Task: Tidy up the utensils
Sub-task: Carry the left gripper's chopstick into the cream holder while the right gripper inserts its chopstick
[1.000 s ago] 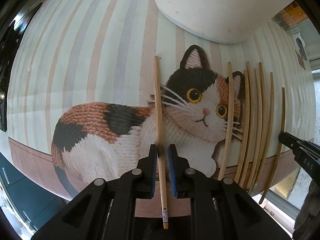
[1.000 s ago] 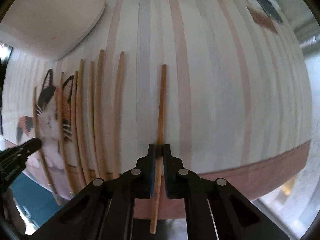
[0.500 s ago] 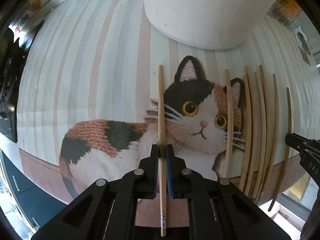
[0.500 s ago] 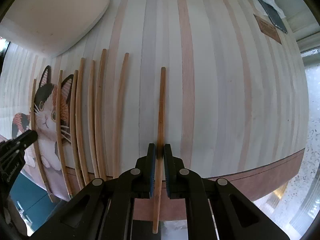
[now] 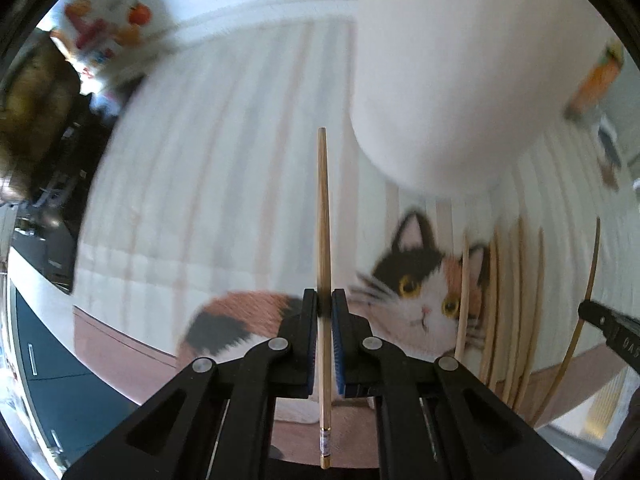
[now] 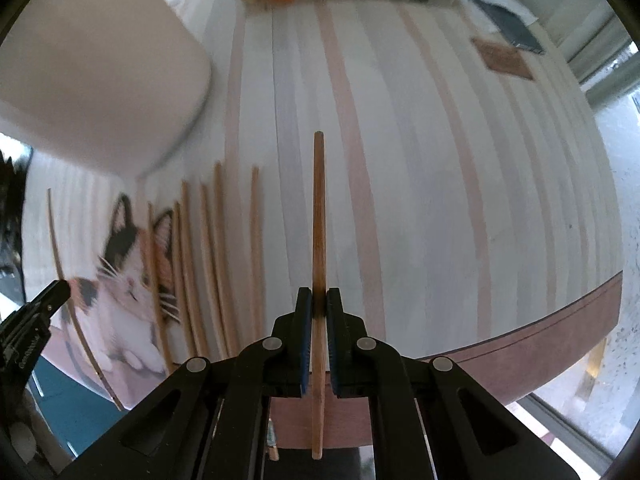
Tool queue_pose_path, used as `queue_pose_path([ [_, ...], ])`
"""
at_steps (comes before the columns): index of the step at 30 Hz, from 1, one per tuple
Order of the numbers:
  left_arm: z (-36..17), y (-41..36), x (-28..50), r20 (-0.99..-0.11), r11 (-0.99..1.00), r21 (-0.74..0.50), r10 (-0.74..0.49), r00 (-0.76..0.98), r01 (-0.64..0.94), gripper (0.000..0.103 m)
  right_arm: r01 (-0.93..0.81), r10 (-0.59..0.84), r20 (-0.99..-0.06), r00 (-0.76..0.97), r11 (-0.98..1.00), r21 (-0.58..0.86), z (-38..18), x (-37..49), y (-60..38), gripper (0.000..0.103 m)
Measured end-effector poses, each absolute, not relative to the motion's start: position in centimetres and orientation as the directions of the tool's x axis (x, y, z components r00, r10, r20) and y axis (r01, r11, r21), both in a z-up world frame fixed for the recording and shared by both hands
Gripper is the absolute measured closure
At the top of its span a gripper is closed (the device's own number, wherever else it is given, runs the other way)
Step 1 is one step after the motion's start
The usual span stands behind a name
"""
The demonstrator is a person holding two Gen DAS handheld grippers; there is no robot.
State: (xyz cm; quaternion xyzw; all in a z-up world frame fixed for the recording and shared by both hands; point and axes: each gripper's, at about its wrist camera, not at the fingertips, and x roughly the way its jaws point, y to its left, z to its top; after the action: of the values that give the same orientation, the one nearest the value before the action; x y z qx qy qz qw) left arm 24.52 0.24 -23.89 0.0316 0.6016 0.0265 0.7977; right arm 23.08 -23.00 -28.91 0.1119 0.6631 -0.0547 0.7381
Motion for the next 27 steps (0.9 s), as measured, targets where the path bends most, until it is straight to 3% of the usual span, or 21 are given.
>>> queue_pose_path([
  [13,-9.3,5.3,24.6,-0.765,0.969,-0.081,0.088,0.637,-0.231,0.099,0.291,0.08,-0.923,0.377,0.936,0.2,-19.7,25.1,-25.0,0.096],
  [21,-0.5,6.5,25.4,-0.633,0.931,-0.29,-0.013,0.774,-0.222,0.099,0.309,0.104,-0.793,0.601,0.884,0.35,-9.9,27.3,-26.2,0.096],
  [27,3.0,6.6,28.7,-0.556,0.876,-0.452,-0.132,0.821,-0.166,0.099,0.27,0.119,-0.661,0.741,0.849,0.455,-2.1,30.3,-27.4,0.096],
])
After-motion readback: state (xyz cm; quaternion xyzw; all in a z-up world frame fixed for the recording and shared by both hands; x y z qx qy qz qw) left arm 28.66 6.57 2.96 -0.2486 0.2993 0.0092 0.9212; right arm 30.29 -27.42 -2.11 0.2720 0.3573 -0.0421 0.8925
